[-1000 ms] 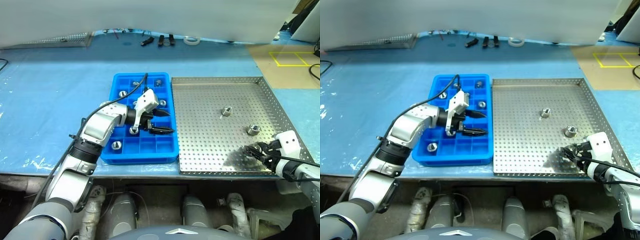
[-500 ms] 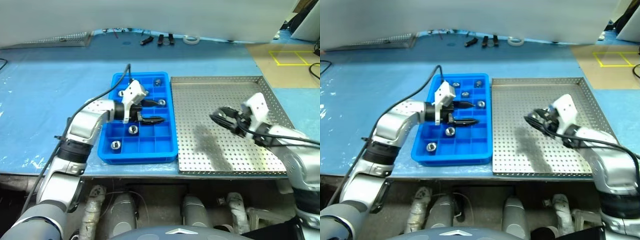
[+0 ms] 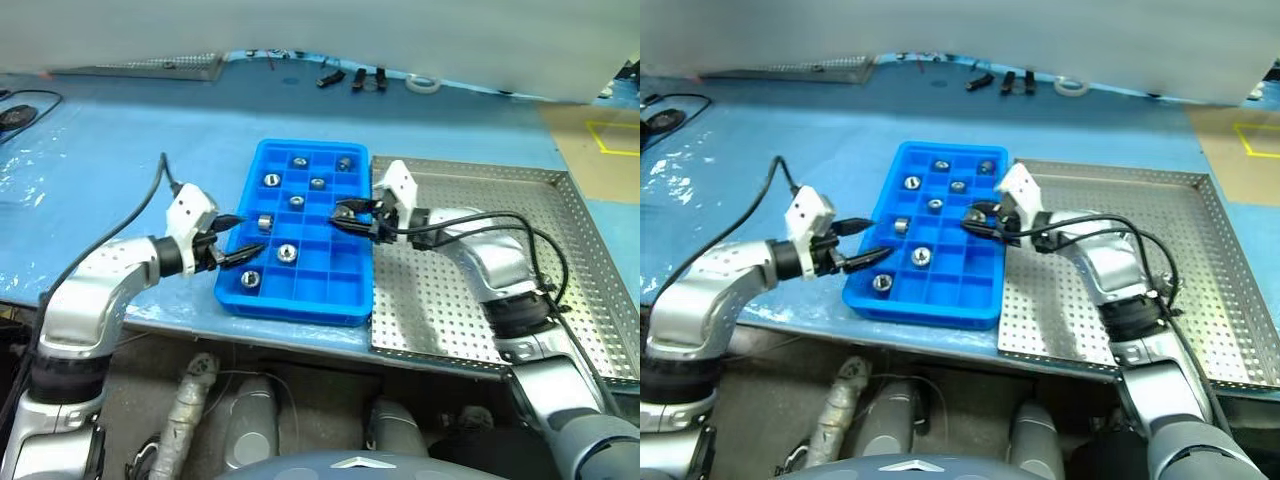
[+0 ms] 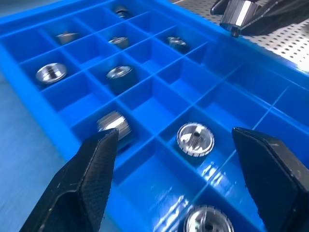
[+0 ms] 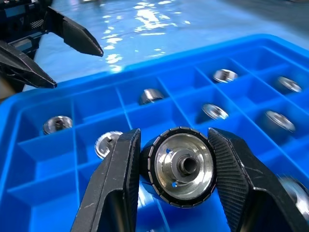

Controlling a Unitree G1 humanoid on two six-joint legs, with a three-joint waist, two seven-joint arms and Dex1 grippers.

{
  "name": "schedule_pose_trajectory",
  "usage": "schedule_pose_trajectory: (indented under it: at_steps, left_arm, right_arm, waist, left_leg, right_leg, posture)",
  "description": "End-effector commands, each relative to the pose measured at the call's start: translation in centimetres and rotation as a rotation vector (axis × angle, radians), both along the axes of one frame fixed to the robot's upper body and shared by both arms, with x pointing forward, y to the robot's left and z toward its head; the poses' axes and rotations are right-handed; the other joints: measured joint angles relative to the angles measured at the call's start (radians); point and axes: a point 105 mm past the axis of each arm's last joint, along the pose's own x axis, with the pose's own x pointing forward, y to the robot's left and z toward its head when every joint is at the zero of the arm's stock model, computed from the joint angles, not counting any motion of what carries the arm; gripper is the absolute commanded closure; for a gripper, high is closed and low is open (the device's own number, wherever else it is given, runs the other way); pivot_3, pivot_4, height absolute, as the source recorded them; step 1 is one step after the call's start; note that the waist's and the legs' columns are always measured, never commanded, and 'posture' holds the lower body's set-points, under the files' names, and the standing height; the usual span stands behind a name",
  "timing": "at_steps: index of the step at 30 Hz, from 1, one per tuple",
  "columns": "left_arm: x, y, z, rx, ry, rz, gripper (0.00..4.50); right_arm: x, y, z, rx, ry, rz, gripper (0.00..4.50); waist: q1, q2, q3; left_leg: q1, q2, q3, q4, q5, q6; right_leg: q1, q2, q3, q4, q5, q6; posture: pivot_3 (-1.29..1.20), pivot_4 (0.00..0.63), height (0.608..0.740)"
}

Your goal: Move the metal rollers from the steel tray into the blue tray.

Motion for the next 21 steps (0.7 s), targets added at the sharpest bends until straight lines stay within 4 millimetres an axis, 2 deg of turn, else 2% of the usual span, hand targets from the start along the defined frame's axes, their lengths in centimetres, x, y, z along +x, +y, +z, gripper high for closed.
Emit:
schedule_pose_trajectory:
  at_steps: [1,5,14,21]
  left_arm:
    - [-1.0,-0.1,1.4,-0.003,-0.050,0.016,0.51]
    - [-1.6,-0.4,1.1,-0.009,-0.040,0.025,0.51]
    - [-1.4,-1.3,1.0,-0.027,-0.030,0.011,0.51]
    - [-1.1,-2.0,1.0,-0.030,-0.028,-0.017,0.51]
  right_arm:
    - [0.0,1.1,1.0,0.000,-0.060,0.055,2.72]
    - [0.3,1.7,0.8,-0.014,-0.070,0.045,2.72]
    - [2.5,1.1,-0.1,-0.035,-0.070,-0.093,2.72]
    - [3.7,1.1,-0.8,-0.031,-0.074,-0.194,0.32]
  waist:
    - [0.017,0.000,0.000]
    - [0.025,0.000,0.000]
    - [0.027,0.000,0.000]
    - [0.022,0.000,0.000]
  left_leg:
    - [0.000,0.000,0.000,0.000,0.000,0.000]
    - [0.000,0.000,-0.003,0.000,0.002,-0.003]
    - [0.000,0.002,-0.011,-0.002,0.007,-0.011]
    - [-0.002,0.006,-0.018,-0.002,0.011,-0.017]
  right_leg:
    - [0.000,0.000,0.000,0.000,0.000,0.000]
    - [0.001,0.000,-0.002,0.001,0.000,0.000]
    - [0.000,0.006,-0.003,0.003,0.001,-0.001]
    - [0.001,0.013,-0.006,0.003,0.002,-0.004]
  posture:
    - [0.31,0.150,0.740]
    - [0.32,0.150,0.740]
    - [0.30,0.150,0.740]
    - [0.27,0.150,0.740]
